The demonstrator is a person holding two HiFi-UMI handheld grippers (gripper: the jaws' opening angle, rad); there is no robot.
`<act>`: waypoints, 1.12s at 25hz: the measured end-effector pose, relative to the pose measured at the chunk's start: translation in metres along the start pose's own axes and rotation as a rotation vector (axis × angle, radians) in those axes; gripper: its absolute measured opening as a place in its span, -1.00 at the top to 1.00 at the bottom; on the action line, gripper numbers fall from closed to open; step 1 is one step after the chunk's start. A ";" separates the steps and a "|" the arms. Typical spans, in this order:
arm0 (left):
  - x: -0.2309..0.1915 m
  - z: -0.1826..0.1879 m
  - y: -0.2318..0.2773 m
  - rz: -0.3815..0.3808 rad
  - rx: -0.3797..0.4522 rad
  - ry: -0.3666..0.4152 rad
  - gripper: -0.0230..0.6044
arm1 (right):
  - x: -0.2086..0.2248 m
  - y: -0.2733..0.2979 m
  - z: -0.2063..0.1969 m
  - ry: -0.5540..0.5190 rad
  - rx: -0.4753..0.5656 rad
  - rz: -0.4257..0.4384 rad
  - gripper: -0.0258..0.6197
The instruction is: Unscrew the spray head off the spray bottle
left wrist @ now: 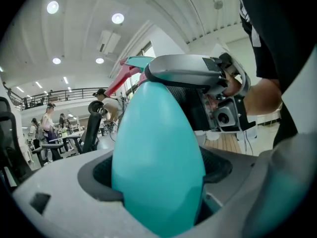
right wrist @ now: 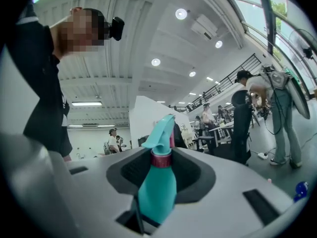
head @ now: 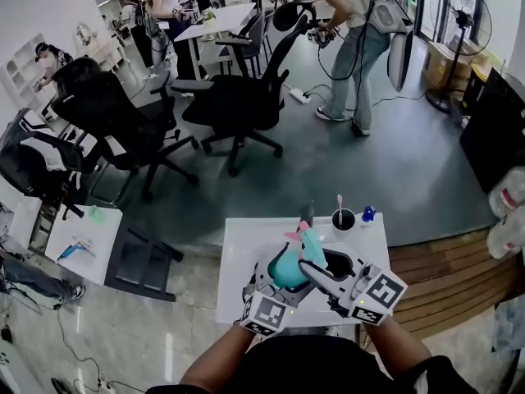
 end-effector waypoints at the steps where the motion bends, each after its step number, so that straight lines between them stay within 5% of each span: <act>1: 0.002 0.001 -0.001 -0.035 0.011 -0.002 -0.52 | -0.001 -0.002 0.001 -0.016 0.010 0.032 0.50; 6: 0.010 0.020 -0.008 -0.273 0.118 0.008 -0.52 | -0.005 -0.013 0.013 -0.110 0.047 0.247 0.50; 12: 0.029 0.037 -0.021 -0.562 0.196 -0.046 -0.52 | -0.016 -0.021 0.028 -0.073 -0.018 0.547 0.50; 14: 0.035 0.036 -0.020 -0.601 0.197 -0.066 -0.52 | -0.014 -0.024 0.028 -0.071 -0.029 0.597 0.50; 18: 0.029 0.029 -0.013 -0.455 0.174 -0.116 -0.52 | -0.011 -0.022 0.020 -0.078 -0.015 0.490 0.48; 21: 0.013 0.016 -0.008 -0.270 0.121 -0.119 -0.52 | -0.011 -0.021 0.014 -0.083 -0.003 0.371 0.18; 28: -0.025 0.000 -0.010 0.066 0.033 -0.148 -0.51 | 0.019 -0.023 0.003 -0.019 -0.005 -0.030 0.44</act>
Point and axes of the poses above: the fingertips, and each gripper's own axes: y forward along the fingers, x to its right, z out of its top, the point moved 9 cm from there along -y, backward along the fingers, and after that the axes turned 5 degrees about -y, right-handed, at the moved point
